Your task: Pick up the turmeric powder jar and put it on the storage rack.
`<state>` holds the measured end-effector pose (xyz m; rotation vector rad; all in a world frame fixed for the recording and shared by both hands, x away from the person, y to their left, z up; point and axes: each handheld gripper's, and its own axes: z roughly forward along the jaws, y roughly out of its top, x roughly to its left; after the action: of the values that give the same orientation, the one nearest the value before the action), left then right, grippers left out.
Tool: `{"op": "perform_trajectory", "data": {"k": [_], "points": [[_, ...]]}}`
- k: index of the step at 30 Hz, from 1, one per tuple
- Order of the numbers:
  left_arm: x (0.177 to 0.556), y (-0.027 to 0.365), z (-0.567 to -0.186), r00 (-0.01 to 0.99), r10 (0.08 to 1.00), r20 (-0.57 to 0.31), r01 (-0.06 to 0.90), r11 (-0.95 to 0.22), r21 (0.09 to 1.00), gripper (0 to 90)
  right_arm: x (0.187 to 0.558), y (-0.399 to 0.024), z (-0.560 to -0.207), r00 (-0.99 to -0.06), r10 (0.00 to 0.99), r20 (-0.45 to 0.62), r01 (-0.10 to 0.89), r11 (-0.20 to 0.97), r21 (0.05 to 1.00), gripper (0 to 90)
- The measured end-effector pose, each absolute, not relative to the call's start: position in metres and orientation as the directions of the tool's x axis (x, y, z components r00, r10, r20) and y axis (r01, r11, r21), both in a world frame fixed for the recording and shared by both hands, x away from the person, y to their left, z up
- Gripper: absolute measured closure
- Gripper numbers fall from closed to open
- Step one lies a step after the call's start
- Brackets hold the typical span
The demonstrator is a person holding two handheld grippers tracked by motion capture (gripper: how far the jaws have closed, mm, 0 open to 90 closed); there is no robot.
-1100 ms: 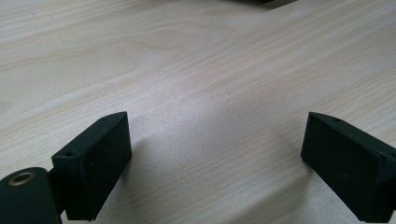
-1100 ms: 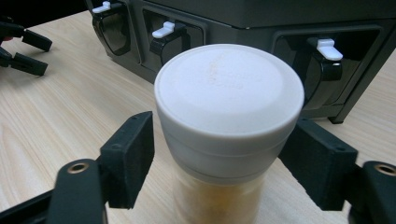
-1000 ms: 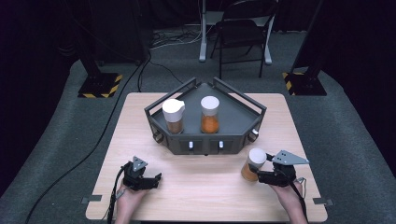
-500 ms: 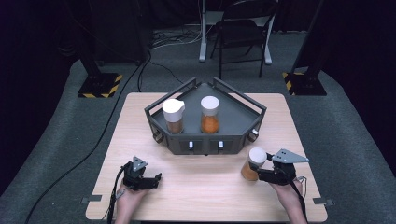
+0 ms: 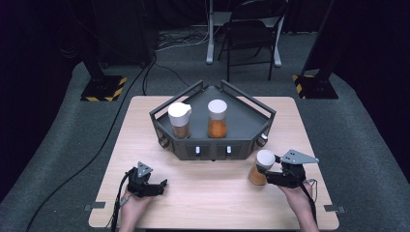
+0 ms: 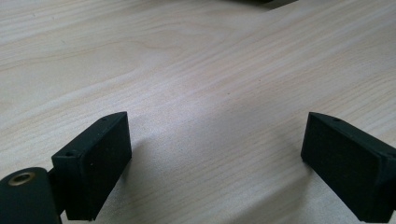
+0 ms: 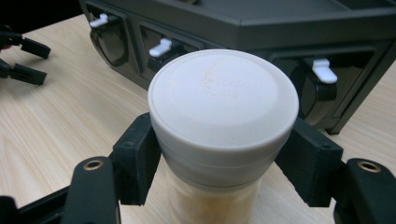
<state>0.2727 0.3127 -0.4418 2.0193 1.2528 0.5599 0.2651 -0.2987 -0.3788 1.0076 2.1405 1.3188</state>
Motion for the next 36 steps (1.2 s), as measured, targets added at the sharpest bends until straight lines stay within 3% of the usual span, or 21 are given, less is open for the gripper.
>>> {"op": "perform_trajectory", "data": {"k": [36], "points": [[0.273, 0.313, -0.442, 0.443, 0.897, 0.004, 0.601, -0.3, 0.74, 8.5, 0.285, -0.271, -0.284, -0.64, 0.768, -0.022, 0.322, 0.294, 0.9, 33.7]]}}
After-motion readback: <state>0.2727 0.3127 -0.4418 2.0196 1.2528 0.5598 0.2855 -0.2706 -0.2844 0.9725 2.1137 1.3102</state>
